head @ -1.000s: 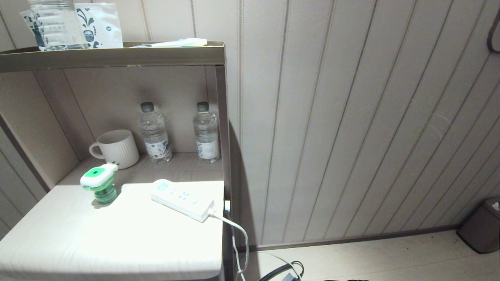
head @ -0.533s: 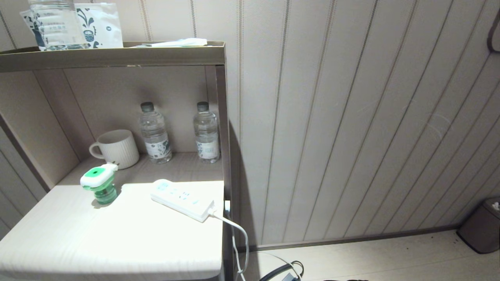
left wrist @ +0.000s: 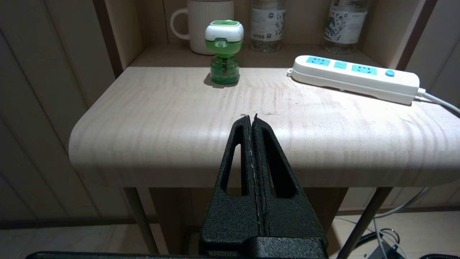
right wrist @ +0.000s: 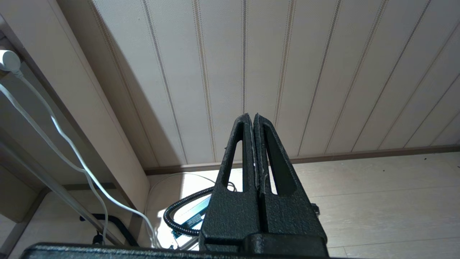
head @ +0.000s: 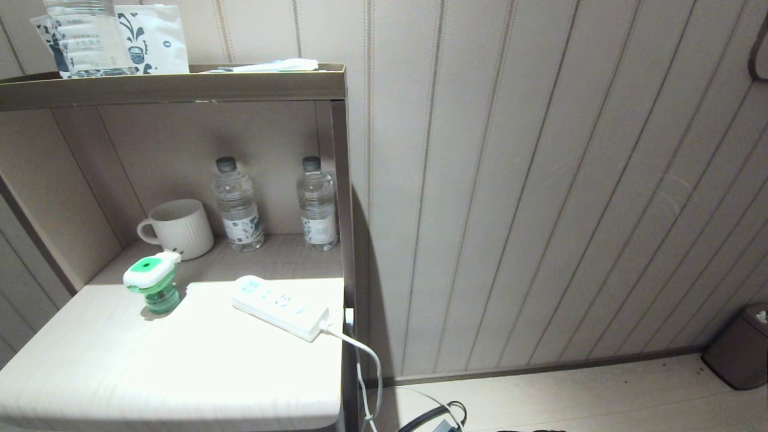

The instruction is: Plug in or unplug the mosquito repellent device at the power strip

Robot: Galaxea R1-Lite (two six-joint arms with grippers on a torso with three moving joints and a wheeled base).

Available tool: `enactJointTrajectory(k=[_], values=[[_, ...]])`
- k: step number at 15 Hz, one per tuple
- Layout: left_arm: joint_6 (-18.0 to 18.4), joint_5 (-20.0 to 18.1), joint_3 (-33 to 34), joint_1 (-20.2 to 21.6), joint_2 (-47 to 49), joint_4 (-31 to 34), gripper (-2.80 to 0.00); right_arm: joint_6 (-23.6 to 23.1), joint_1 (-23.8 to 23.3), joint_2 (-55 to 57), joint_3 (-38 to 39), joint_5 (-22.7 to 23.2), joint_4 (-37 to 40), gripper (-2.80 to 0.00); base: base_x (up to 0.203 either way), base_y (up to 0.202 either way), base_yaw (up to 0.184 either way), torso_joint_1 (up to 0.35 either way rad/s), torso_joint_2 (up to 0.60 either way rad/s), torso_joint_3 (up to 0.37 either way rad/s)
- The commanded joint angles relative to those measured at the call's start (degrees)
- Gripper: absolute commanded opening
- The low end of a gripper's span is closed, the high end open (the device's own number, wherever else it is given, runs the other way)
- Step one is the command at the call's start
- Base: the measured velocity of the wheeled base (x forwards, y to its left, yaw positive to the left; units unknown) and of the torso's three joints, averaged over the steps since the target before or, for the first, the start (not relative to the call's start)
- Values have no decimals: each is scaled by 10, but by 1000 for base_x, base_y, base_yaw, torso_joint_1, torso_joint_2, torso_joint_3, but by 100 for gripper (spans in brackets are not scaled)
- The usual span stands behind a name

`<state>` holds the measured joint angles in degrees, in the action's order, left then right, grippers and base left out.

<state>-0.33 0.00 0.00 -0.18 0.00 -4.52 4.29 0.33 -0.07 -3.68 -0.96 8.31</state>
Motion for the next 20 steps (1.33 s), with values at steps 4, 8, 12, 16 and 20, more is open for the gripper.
enactJointTrajectory(k=[4, 8, 12, 16, 20], values=[[0, 0, 0, 0, 1, 0, -280, 0, 0, 1, 0, 0, 0, -280, 0, 0, 0, 0, 0, 0], [0, 0, 0, 0, 1, 0, -280, 0, 0, 1, 0, 0, 0, -280, 0, 0, 0, 0, 0, 0], [0, 0, 0, 0, 1, 0, -280, 0, 1, 1, 0, 0, 1, -280, 0, 0, 0, 0, 0, 0], [0, 0, 0, 0, 1, 0, -280, 0, 0, 1, 0, 0, 0, -280, 0, 0, 0, 0, 0, 0], [0, 0, 0, 0, 1, 0, -280, 0, 0, 1, 0, 0, 0, -280, 0, 0, 0, 0, 0, 0]])
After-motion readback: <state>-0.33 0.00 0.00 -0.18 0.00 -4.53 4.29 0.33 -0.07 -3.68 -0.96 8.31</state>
